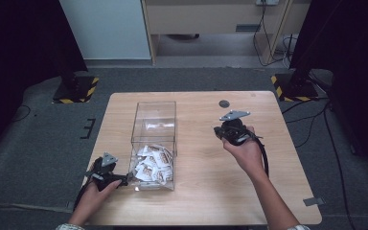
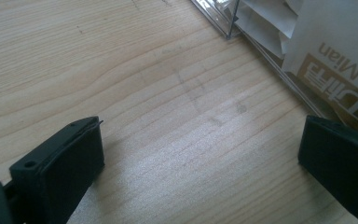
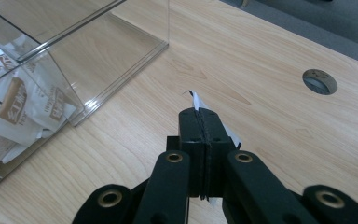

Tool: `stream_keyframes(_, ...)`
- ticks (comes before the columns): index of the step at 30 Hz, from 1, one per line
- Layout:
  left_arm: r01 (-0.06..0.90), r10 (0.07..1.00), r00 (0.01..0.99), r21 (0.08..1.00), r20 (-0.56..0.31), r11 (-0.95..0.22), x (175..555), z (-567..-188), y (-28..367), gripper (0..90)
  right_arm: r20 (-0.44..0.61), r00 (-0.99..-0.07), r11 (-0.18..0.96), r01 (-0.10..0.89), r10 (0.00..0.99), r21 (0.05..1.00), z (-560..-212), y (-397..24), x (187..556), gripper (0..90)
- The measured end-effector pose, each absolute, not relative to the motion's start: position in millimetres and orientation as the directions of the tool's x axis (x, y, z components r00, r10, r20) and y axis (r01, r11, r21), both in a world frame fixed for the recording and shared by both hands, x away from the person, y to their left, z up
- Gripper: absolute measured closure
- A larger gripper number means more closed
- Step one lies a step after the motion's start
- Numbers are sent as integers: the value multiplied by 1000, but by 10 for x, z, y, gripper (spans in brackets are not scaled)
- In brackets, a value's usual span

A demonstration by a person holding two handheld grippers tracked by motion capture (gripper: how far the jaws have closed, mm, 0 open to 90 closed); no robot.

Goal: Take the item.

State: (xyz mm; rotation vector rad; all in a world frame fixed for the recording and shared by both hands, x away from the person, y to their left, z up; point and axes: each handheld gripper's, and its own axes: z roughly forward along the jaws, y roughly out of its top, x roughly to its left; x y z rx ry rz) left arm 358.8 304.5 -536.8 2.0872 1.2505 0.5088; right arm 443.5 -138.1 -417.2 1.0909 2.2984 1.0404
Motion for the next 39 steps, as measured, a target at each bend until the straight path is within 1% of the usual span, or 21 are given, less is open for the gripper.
stream_keyframes(22, 632, 882, 471, 697, 1, -339, 3588, -5368, 3045, 0, -14, -527, 357, 557, 850, 750, -4345, -1748, 4609, 896)
stream_keyframes(39, 632, 882, 471, 697, 1, -339, 3588, -5368, 3045, 0, -9, -509, 353, 585, 861, 730, -4532, -1780, 4669, 895)
